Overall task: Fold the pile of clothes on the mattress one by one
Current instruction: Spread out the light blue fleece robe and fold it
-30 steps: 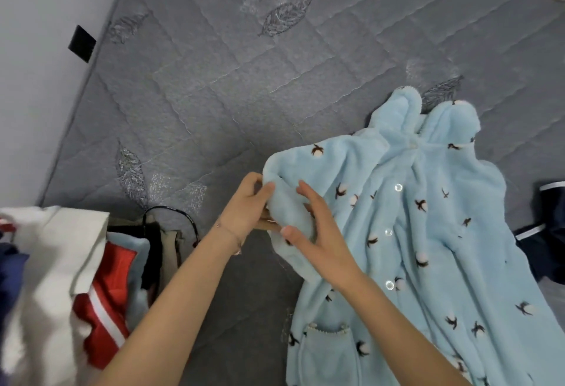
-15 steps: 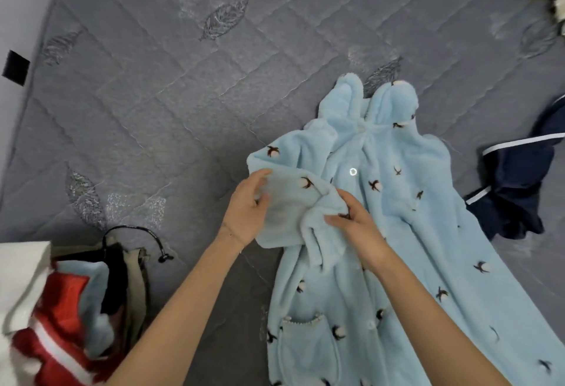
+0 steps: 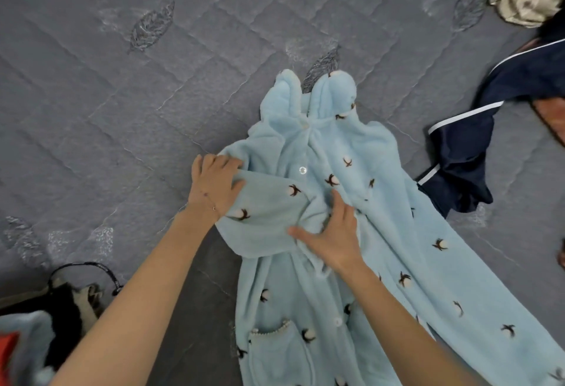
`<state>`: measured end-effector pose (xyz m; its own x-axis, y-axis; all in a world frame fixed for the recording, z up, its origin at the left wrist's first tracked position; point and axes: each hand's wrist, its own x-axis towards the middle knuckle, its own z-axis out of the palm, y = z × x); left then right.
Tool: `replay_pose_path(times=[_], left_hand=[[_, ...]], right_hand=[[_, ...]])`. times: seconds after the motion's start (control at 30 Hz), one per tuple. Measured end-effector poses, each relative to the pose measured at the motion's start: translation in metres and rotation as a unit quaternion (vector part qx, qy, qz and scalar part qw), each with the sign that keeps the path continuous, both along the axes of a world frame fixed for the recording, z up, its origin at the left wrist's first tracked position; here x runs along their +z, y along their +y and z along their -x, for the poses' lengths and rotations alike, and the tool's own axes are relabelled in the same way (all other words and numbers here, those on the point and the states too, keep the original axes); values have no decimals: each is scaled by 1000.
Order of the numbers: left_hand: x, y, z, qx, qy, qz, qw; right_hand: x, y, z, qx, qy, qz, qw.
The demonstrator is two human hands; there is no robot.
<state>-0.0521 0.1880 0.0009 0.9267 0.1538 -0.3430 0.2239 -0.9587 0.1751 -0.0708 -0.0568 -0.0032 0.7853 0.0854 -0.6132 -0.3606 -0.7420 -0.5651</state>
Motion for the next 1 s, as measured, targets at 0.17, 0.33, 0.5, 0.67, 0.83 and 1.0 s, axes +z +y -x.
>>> replay_pose_path(times=[0.17, 0.33, 0.5, 0.67, 0.83, 1.0], left_hand=[[-4, 14, 1, -47, 48, -2, 998], [-5, 29, 18, -49, 88, -64, 993], [7, 51, 25, -92, 48, 11, 995], [18, 64, 35, -183, 23, 60, 981], [29, 68, 28, -56, -10, 146, 988], [28, 65, 11, -8, -29, 53, 998]], right_hand=[[-13, 2, 8, 57, -65, 33, 996], [-3, -29, -19, -101, -66, -63, 991], [4, -45, -44, -176, -113, -109, 972], [0, -43, -65, -214, -162, -103, 958], [-5, -37, -89, -224, -194, -73, 952], [-11, -42, -117, -209, -201, -55, 955]])
